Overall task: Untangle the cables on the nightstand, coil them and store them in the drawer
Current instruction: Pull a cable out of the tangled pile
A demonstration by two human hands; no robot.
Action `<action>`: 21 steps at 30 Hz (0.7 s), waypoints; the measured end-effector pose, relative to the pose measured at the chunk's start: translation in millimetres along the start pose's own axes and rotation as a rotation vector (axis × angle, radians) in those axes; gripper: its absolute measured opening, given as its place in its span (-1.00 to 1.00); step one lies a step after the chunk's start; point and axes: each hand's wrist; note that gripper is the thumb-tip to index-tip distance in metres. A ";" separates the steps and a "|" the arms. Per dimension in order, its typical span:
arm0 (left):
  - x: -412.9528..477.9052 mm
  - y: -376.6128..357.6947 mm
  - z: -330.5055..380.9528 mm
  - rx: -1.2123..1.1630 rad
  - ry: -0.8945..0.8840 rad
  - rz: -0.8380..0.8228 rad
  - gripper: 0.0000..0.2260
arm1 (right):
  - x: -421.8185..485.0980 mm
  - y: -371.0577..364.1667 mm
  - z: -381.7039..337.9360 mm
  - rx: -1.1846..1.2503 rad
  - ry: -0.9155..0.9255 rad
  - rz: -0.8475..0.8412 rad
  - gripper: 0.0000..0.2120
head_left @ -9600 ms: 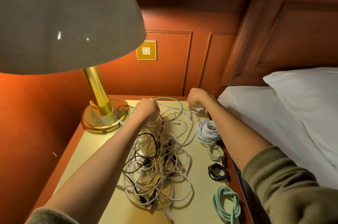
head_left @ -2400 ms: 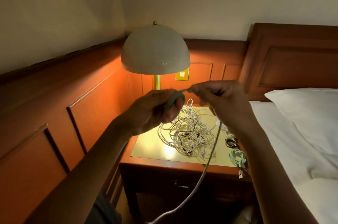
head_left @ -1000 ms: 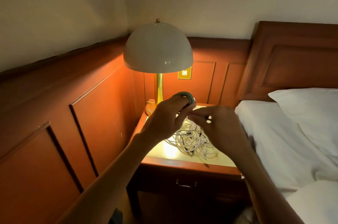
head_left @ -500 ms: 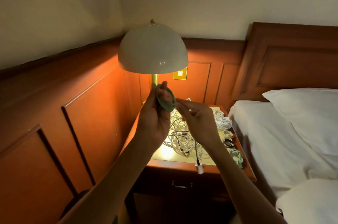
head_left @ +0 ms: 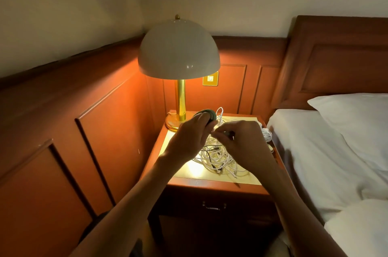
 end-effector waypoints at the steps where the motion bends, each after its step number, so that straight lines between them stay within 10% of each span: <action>1: -0.5 0.8 -2.8 0.009 -0.001 -0.031 -0.73 | 0.9 1.7 0.1 0.006 0.015 -0.006 -0.88; 7: -10.7 2.2 -5.2 -0.173 -0.008 -0.130 -0.68 | 0.0 2.1 6.7 0.040 0.003 -0.060 -0.86; 16: -14.9 -0.5 14.2 -0.830 0.498 -0.303 -0.62 | -5.8 4.3 24.5 0.279 -0.053 -0.140 -0.58; 21: -10.5 -2.3 18.9 -0.814 0.585 -0.261 -0.59 | -10.1 -4.7 25.6 0.402 -0.144 -0.035 -0.67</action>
Point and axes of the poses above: each hand's wrist, its own x-axis towards the middle knuckle, its own y-axis out of the back of the hand, z = x × y, and after that the axes turned 5 degrees about x, right-handed
